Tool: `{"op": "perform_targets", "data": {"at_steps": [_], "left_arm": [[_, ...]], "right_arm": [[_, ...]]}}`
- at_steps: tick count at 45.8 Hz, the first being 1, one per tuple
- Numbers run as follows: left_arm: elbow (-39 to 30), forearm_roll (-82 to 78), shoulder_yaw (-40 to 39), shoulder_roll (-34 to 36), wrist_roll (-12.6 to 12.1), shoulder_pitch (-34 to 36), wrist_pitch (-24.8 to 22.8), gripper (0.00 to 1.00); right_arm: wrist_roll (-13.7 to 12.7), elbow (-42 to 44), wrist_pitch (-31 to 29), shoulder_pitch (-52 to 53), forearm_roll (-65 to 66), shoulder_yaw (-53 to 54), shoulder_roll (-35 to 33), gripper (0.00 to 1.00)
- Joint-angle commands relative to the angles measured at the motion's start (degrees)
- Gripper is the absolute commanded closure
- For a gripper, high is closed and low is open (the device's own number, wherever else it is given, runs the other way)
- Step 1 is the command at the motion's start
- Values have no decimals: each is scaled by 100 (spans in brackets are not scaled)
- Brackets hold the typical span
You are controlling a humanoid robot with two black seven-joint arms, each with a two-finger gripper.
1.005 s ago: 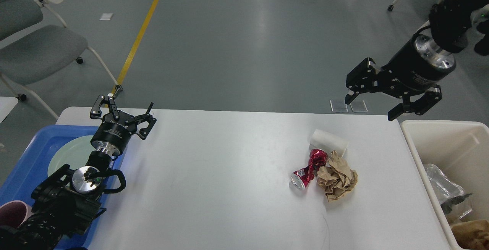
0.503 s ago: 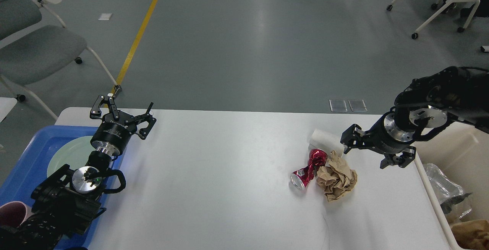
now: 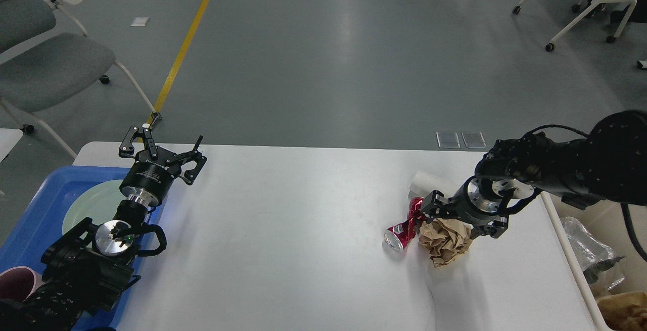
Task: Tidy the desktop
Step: 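Move the right gripper to the crumpled brown paper and grasp it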
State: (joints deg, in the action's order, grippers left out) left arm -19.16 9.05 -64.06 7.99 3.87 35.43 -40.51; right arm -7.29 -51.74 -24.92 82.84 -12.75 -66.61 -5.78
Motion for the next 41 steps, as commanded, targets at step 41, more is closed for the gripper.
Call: {"op": "perform_targets", "data": {"at_steps": [41], "left_arm": [[0,0,7,1,0,-1,-1,4]], "right_arm": [[-9,138,1587,-936,-61,201,253,27]]}}
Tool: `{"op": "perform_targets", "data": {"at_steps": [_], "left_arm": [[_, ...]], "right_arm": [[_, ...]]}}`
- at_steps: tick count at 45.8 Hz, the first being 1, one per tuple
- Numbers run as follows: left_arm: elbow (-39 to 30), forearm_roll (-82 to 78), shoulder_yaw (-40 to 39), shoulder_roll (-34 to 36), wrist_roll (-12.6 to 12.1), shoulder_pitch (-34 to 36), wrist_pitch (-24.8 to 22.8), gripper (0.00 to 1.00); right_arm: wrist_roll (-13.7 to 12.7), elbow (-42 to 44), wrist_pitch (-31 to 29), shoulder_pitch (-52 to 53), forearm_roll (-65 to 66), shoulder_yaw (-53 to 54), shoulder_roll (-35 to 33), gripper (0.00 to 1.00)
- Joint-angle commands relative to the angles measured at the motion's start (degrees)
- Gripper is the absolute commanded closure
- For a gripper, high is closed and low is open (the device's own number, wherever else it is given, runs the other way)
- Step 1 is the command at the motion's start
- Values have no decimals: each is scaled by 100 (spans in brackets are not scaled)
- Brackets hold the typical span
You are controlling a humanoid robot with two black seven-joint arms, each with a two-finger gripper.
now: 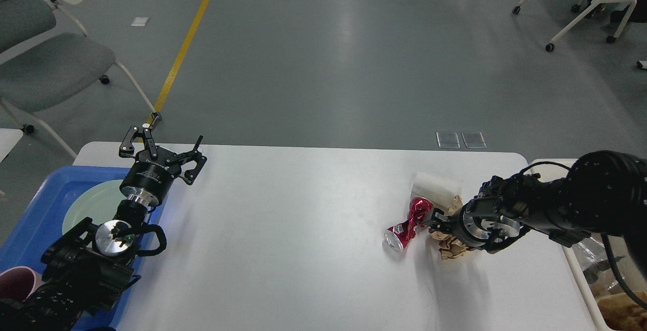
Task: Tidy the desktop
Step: 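Move the right gripper to the crumpled brown paper and grasp it, then carry the crumpled brown paper into the white bin and release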
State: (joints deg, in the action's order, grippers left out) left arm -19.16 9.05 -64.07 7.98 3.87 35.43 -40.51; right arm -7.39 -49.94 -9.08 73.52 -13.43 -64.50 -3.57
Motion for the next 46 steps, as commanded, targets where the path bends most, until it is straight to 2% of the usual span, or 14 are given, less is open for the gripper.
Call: {"op": "perform_targets", "data": {"at_steps": [1,11,12,30,39,46], "left_arm": [[0,0,9,2,0,-1,-1,4],[0,0,0,2,0,-1,-1,4],[0,0,0,2,0,-1,-1,4],[0,0,0,-7,0,-1,-1,4],[0,0,0,2,0,-1,-1,4],[0,0,0,-7,0,-1,-1,4]], "right_arm": [[1,-60,2,-4,7,-10,23,33],[1,-280,-68,4,16,-36,-30,98],[-8,-280,-85,4,16,-45,-30,100],[-8,-525,-103,171,25,-106,-372,100],[1,-1255,-129,918,86,-150,-1110,100],[10,-1844,-515,1787,218,-168,-1769,100]]}}
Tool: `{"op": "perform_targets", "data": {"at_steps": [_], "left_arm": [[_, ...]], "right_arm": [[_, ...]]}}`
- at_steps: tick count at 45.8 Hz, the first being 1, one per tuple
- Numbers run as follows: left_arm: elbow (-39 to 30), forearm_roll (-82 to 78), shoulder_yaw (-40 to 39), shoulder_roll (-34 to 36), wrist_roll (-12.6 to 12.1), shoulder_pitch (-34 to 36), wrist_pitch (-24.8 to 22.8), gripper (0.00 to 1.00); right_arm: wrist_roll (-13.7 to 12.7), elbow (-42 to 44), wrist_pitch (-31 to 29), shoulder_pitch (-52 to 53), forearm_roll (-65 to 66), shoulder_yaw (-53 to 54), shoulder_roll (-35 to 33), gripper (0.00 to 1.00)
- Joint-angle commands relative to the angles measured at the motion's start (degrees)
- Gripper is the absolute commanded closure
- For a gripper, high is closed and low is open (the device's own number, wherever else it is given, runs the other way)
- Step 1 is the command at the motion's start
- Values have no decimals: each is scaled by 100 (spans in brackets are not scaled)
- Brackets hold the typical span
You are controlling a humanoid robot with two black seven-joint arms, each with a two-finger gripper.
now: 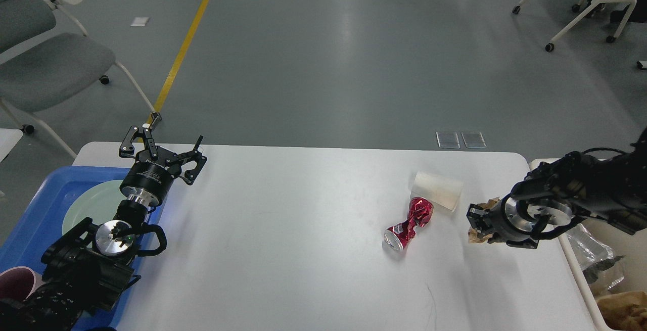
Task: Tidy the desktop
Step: 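Carry the crumpled brown paper into the white bin and release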
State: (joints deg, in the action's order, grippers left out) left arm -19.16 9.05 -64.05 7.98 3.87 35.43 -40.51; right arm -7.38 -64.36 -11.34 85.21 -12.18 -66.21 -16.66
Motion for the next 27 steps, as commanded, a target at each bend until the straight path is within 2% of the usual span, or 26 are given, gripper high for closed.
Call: {"op": "perform_targets", "data": {"at_steps": [1,7,19,27], "left_arm": [[0,0,-3,2,0,-1,-1,4],[0,0,-3,2,0,-1,-1,4],[0,0,-3,2,0,-1,-1,4],[0,0,-3,2,0,-1,-1,4]], "right_arm": [[9,-481,-376,785,93,11,-557,100],[18,-841,-992,1892,93,11,-1058,100],[9,-798,-2090,3879,93,2,-1744,100],[9,-728,-2294,4346,93,38,-1806,100]]}}
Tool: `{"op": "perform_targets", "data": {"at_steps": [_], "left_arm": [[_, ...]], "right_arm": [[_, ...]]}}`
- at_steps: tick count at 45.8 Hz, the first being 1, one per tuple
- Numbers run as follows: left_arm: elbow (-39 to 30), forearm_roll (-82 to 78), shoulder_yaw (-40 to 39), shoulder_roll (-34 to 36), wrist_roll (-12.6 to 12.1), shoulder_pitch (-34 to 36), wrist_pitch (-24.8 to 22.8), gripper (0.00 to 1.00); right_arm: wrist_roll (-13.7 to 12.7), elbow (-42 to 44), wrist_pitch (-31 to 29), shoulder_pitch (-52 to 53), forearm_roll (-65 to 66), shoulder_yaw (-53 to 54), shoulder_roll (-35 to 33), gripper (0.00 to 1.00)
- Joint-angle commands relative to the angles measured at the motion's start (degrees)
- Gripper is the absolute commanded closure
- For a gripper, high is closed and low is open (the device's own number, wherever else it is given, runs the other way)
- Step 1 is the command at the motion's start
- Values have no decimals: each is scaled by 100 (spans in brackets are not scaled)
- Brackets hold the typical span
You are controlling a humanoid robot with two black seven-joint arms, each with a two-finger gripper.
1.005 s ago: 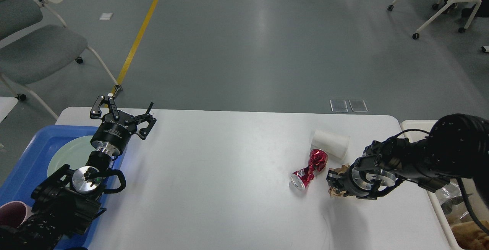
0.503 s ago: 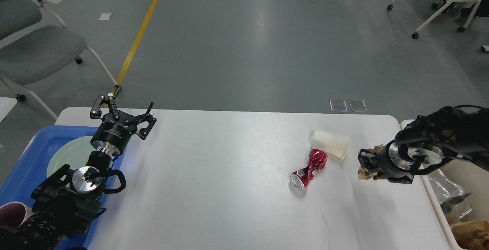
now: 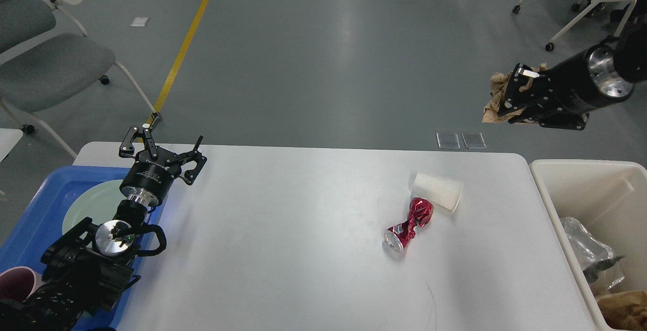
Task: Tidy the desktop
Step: 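Carry the crumpled brown paper into the white bin and release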
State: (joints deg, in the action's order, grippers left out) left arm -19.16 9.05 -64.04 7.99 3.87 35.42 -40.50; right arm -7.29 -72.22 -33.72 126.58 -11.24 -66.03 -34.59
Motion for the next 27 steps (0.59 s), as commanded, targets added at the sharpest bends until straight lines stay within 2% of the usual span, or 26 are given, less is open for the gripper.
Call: {"op": "perform_targets", "data": {"at_steps": [1,5,10,14,23,24,25,26,27], "left_arm": [[0,0,6,1,0,0,-2,4],[0,0,6,1,0,0,-2,4],[0,0,-3,1,0,0,-2,4],[0,0,-3,1,0,0,7,4],[0,0,6,1,0,0,7,4],[0,0,-3,1,0,0,-1,4],[0,0,-3,1,0,0,-2,4],[0,0,-3,1,0,0,-2,4],[0,0,-3,1,0,0,-2,4]], "right_arm": [[0,111,-38,201,-1,20,-12,100],[-9,523,146,-44,-1,-33,-39,100],[-9,1147,804,-1036,-10,-42,-170,100],[-9,1762,1621,-1976,-19,55,-469,100],[0,3002,3529,-4464,-89,195,-478,100],[0,3134,3635,-4701,-89,239,-470,88],[8,3266,3731,-4938,-89,300,-469,67],[8,3397,3811,-5150,-89,370,-452,41],[17,3529,3890,-5378,-80,467,-426,19]]}}
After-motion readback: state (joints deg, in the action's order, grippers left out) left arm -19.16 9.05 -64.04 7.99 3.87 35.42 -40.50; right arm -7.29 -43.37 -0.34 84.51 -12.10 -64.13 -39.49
